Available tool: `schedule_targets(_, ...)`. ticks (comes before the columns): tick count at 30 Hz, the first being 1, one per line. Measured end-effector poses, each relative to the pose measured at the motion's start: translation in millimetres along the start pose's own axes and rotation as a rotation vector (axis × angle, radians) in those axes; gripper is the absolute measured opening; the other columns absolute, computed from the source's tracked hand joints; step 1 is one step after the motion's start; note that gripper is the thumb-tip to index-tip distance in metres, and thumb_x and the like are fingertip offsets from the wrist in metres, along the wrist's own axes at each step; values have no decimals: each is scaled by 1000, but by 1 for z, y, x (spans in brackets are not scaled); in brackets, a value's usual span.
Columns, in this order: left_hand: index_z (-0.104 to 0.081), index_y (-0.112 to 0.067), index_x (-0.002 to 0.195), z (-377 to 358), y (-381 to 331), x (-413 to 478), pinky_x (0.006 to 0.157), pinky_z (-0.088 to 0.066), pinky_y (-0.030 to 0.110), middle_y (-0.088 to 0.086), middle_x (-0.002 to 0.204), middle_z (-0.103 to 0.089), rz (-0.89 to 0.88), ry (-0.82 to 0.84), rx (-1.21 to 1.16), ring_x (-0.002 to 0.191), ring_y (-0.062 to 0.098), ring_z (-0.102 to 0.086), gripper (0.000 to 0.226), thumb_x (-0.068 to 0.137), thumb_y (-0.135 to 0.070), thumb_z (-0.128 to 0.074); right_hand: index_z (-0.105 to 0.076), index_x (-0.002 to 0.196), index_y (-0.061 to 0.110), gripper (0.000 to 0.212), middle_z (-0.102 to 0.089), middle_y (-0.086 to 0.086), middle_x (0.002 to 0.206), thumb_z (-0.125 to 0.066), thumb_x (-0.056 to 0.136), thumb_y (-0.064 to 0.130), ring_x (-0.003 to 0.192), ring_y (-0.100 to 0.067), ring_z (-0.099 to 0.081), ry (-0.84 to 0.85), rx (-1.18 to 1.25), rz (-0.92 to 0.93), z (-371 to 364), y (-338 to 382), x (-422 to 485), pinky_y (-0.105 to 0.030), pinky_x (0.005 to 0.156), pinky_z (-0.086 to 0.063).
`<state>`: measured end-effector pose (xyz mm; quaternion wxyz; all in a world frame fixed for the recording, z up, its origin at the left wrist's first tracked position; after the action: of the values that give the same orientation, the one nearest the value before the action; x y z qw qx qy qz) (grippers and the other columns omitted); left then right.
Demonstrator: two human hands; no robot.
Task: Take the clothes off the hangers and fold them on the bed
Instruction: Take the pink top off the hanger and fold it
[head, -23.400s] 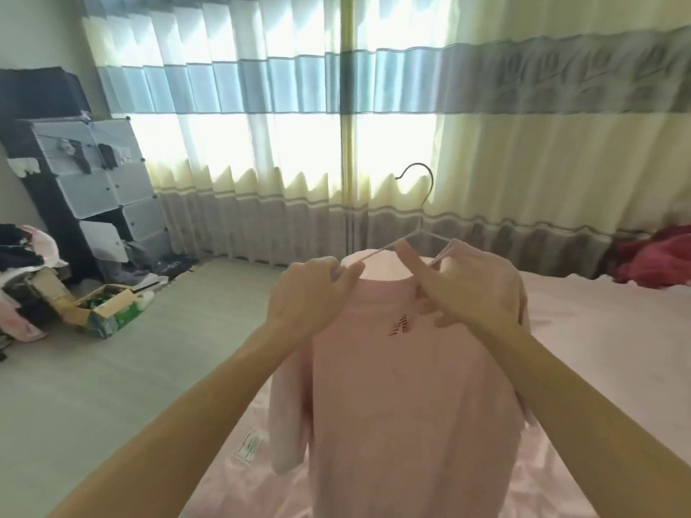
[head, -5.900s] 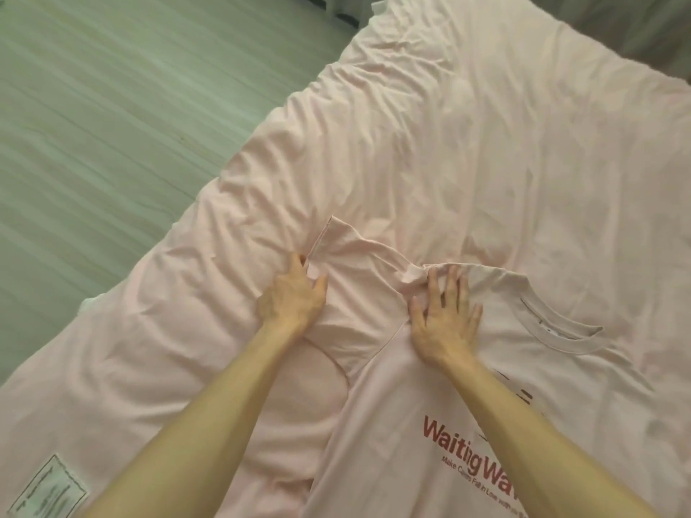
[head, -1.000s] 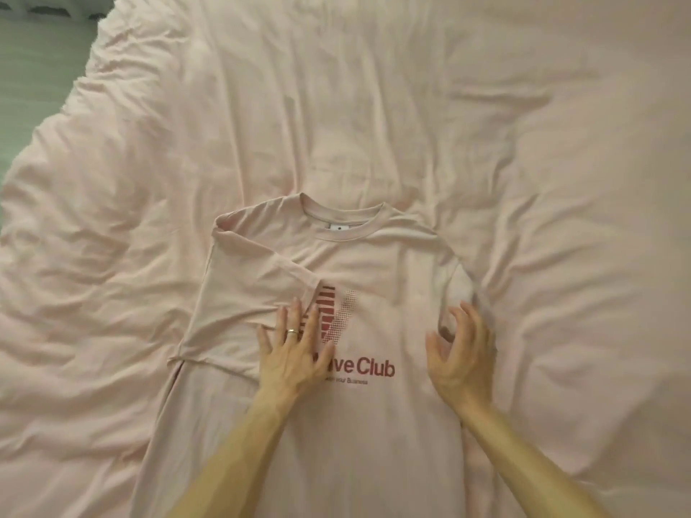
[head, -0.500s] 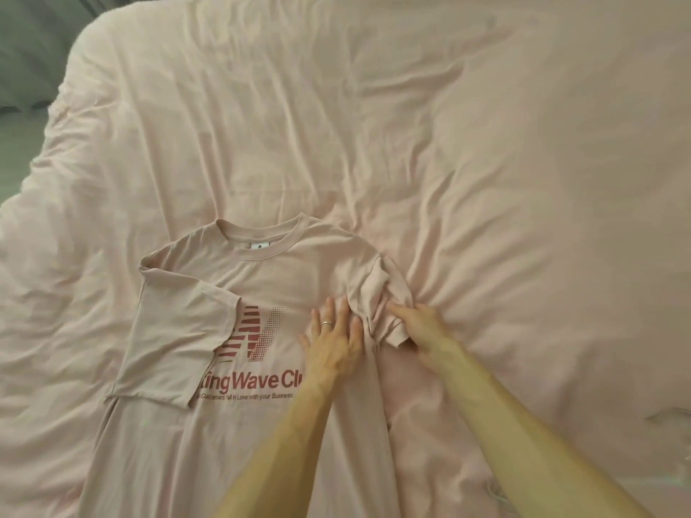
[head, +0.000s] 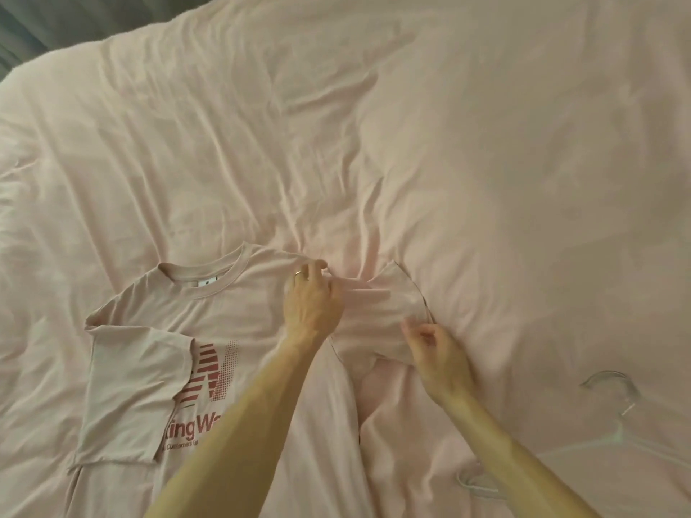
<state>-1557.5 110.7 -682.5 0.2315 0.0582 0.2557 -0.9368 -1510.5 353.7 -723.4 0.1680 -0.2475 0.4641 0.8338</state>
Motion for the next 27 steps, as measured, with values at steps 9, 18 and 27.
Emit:
schedule_targets(9,-65,-30,113,-76,-52,38,105,-38,45,3,114,-60,-199,477,454,120,28,-48,34,89,-51,-54,-66,81,17,59,-71,4,75,-49,86,74,79,-21,-69,39,-52,-280,-30,-40,-28,-36,78,-54)
schedule_targets(18,-65,-23,105,-38,-94,38,77,-41,29,-1,97,-61,-287,218,-132,94,16,-56,15,99,-34,-56,-73,99,19,32,-73,-1,85,-78,83,46,65,-13,-68,71,884,-591,-43,-56,-23,-28,55,-54)
schedule_targets(27,-66,-25,108,-31,-102,48,80,-40,27,2,105,-63,-233,189,-134,96,17,-58,18,100,-37,-55,-57,86,16,24,-65,-4,64,-61,99,35,51,-21,-66,-284,663,1,11,-15,-40,-28,48,-52)
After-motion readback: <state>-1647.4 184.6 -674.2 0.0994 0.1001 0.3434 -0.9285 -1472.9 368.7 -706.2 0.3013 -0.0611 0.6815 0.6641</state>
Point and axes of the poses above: each hand's wrist, its own x-axis towards the middle knuckle, its own z-axis out of the back of the hand, y = z × x, the point moved 8 cm from there along x, towards the middle knuckle
